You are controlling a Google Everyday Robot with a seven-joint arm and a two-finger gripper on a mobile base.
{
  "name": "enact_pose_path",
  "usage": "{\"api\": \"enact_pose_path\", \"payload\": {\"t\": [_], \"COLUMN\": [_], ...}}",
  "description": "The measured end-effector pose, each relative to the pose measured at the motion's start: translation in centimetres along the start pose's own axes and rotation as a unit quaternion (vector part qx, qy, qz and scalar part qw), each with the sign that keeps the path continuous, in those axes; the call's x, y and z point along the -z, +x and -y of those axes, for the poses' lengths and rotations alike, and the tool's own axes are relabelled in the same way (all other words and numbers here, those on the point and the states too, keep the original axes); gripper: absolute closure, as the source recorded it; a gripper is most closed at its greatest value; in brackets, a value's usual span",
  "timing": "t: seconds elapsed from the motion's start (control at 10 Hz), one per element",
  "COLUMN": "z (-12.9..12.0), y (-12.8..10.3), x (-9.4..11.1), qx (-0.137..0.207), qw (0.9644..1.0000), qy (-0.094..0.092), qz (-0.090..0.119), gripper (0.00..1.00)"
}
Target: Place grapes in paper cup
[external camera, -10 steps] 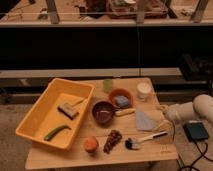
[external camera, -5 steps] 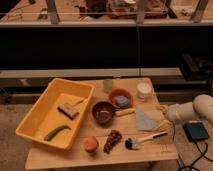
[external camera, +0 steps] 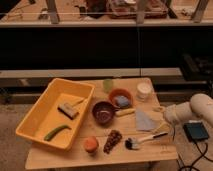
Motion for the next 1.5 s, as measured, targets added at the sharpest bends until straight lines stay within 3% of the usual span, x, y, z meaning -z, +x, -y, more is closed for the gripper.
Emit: {"api": "enact_pose_path", "payload": {"t": [0.2, 0.3, 0.5, 1.1, 1.5], "z": [-3.0, -5.4, -7.9, -8.5, -9.2], "y": [-1.9, -3.7, -5.1, -5.3, -8.2], "x": [-2.8, -4.9, -6.7, -7.3, -11.4], "qx": [0.039, 0.071, 0.109, 0.122, 0.14], "qw": [0.9982, 0.9948, 0.9891, 0.9872, 0.984], "qy": [-0.041, -0.067, -0.092, -0.097, -0.105], "qz": [-0.019, -0.028, -0.035, -0.035, -0.033], "gripper": [0.2, 0.2, 0.2, 0.2, 0.2]}}
